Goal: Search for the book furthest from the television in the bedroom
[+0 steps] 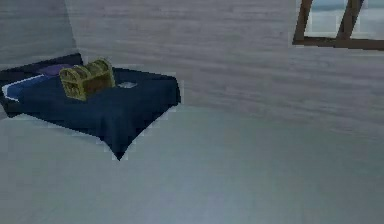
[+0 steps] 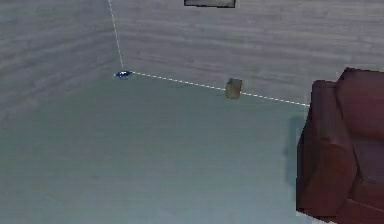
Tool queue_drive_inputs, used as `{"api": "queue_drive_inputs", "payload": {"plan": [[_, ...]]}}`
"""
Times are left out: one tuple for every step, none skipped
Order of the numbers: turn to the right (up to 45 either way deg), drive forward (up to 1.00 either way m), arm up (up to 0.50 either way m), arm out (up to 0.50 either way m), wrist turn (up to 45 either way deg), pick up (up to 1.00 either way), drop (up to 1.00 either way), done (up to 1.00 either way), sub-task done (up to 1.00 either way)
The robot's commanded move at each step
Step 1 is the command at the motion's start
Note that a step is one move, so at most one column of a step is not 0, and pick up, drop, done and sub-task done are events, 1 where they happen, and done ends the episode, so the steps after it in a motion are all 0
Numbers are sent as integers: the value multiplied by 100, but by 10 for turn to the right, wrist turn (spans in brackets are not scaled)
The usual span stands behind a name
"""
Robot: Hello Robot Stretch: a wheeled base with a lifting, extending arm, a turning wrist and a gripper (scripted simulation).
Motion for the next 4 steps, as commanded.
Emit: {"api": "queue_drive_inputs", "payload": {"plan": [[0, 100, 0, 0, 0, 0, 0, 0, 0], [-60, 0, 0, 0, 0, 0, 0, 0, 0], [0, 70, 0, 0, 0, 0, 0, 0, 0], [-360, 0, 0, 0, 0, 0, 0, 0, 0]]}}
